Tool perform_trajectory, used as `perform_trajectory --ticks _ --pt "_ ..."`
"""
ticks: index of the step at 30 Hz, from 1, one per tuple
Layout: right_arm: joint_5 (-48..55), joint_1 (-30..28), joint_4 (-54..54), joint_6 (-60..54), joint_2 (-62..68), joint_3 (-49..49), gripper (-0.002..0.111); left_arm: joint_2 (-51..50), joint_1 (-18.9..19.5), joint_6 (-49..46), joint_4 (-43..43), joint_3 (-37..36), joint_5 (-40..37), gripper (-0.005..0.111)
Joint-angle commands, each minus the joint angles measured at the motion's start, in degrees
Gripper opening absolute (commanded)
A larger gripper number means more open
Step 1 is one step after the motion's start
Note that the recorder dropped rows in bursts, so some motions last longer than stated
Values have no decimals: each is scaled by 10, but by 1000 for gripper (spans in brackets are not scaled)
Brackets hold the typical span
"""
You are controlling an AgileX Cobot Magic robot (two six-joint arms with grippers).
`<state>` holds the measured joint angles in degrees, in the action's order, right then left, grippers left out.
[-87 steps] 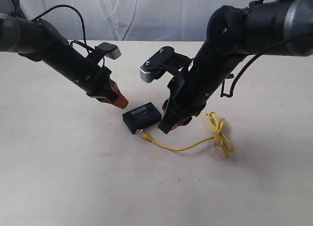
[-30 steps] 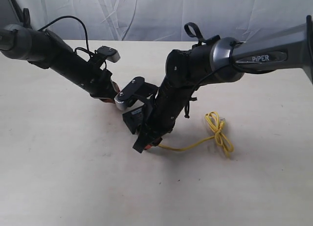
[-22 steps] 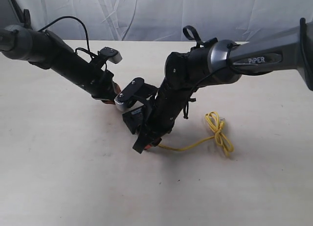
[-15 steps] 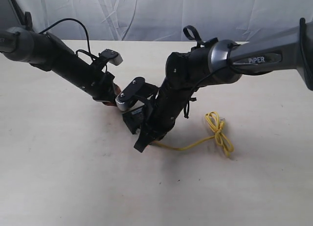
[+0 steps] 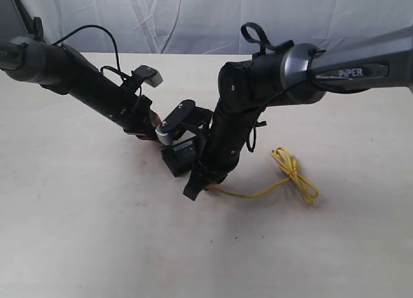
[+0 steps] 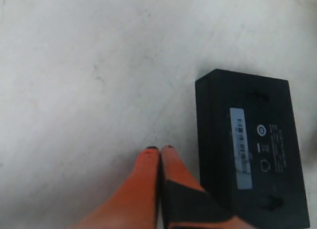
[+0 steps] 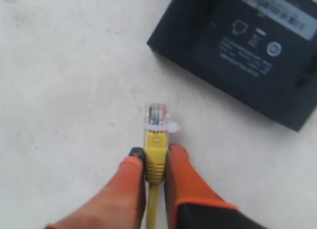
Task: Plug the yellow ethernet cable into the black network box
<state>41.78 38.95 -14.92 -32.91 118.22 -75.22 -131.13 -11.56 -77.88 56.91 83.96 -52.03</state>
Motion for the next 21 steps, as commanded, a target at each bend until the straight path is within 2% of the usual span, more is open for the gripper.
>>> perform_trajectory --ticks 1,4,9,16,21 --pt "47 -1 83 113 -16 -12 -1 -1 0 31 12 2 26 0" --pt "72 -1 123 171 -16 -33 -1 -1 0 32 13 2 27 0" --pt "87 -1 120 171 -16 -53 -1 -11 0 17 40 2 47 0" --pt "89 -3 121 164 6 -54 -1 -36 -6 10 49 29 2 0" --pt "67 -3 119 164 13 -54 -1 -36 -20 10 35 30 8 0"
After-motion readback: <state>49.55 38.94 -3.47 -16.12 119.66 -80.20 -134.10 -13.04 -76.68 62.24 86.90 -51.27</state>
